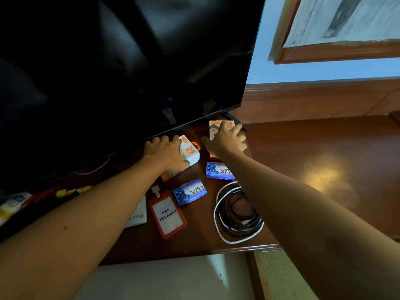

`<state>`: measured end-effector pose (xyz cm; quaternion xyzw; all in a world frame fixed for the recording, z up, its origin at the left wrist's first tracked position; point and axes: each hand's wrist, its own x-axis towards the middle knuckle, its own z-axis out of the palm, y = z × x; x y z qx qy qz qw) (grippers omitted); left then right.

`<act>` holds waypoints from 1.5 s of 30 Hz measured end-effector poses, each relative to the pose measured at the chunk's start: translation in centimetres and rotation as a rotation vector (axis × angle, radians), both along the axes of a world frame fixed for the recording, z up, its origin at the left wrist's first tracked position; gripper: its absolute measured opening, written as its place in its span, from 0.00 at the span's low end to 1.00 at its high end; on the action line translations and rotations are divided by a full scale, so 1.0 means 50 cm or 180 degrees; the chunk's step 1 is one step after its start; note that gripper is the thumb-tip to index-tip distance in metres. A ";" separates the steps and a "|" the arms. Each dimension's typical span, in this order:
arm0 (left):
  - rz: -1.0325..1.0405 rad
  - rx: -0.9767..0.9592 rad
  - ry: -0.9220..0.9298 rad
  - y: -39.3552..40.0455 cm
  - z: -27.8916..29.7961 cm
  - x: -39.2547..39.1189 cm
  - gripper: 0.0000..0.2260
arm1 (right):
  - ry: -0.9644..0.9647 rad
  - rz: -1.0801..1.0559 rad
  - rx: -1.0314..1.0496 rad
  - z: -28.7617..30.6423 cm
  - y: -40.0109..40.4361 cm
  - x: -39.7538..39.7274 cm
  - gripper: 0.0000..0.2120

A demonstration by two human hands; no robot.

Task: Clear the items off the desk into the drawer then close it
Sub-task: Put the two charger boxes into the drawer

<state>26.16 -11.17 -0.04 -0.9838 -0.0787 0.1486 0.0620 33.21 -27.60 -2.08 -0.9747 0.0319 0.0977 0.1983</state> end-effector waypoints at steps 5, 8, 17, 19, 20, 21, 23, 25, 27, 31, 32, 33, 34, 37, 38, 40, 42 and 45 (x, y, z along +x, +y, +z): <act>0.0173 -0.0475 -0.0161 -0.006 0.006 -0.003 0.40 | -0.0182 -0.0011 0.0241 -0.009 0.006 0.008 0.41; 0.0377 -0.0680 -0.0517 -0.019 0.021 -0.016 0.37 | -0.0396 -0.0014 0.0472 0.018 -0.007 -0.011 0.42; 0.0777 -0.1043 -0.1070 -0.062 0.063 -0.144 0.41 | -0.0520 -0.0001 0.0847 0.082 -0.044 -0.226 0.41; 0.0783 -0.1255 -0.1115 -0.075 0.061 -0.205 0.41 | -0.0569 -0.0017 0.0875 0.089 -0.059 -0.303 0.40; 0.0788 -0.1360 -0.1106 -0.078 0.057 -0.240 0.41 | -0.0576 -0.0015 0.0837 0.091 -0.066 -0.343 0.40; 0.0788 -0.1437 -0.1106 -0.081 0.055 -0.277 0.40 | -0.0578 -0.0005 0.0782 0.091 -0.073 -0.381 0.41; 0.0773 -0.1513 -0.1090 -0.084 0.049 -0.349 0.40 | -0.0599 -0.0001 0.0726 0.090 -0.086 -0.456 0.42; 0.0824 -0.1534 -0.1095 -0.090 0.045 -0.419 0.40 | -0.0647 -0.0047 0.0745 0.094 -0.096 -0.527 0.41; 0.0859 -0.1509 -0.1070 -0.099 0.036 -0.488 0.40 | -0.0624 -0.0149 0.0822 0.096 -0.106 -0.594 0.40; 0.0716 -0.1485 -0.1023 -0.120 0.001 -0.613 0.40 | -0.0546 -0.0276 0.0921 0.069 -0.141 -0.725 0.40; 0.0720 -0.1480 -0.1000 -0.126 -0.009 -0.638 0.40 | -0.0440 -0.0290 0.0884 0.055 -0.151 -0.754 0.42; 0.0719 -0.1460 -0.0970 -0.132 -0.019 -0.659 0.40 | -0.0322 -0.0308 0.0857 0.037 -0.160 -0.779 0.43; 0.0702 -0.1444 -0.0937 -0.140 -0.028 -0.679 0.39 | -0.0230 -0.0316 0.0836 0.021 -0.168 -0.803 0.44; 0.0589 -0.1411 -0.0719 -0.161 -0.063 -0.729 0.38 | -0.0004 -0.0297 0.0773 -0.031 -0.186 -0.852 0.44; 0.0551 -0.1413 -0.0652 -0.166 -0.077 -0.743 0.38 | 0.0094 -0.0264 0.0716 -0.046 -0.190 -0.863 0.44; 0.0534 -0.1443 -0.0519 -0.175 -0.108 -0.765 0.38 | 0.0285 -0.0211 0.0578 -0.074 -0.195 -0.880 0.44; 0.0626 -0.1417 -0.0308 -0.182 -0.140 -0.777 0.40 | 0.0439 -0.0182 0.0467 -0.099 -0.194 -0.893 0.43; 0.0746 -0.1299 -0.0011 -0.193 -0.184 -0.789 0.43 | 0.0641 -0.0201 0.0382 -0.142 -0.184 -0.901 0.38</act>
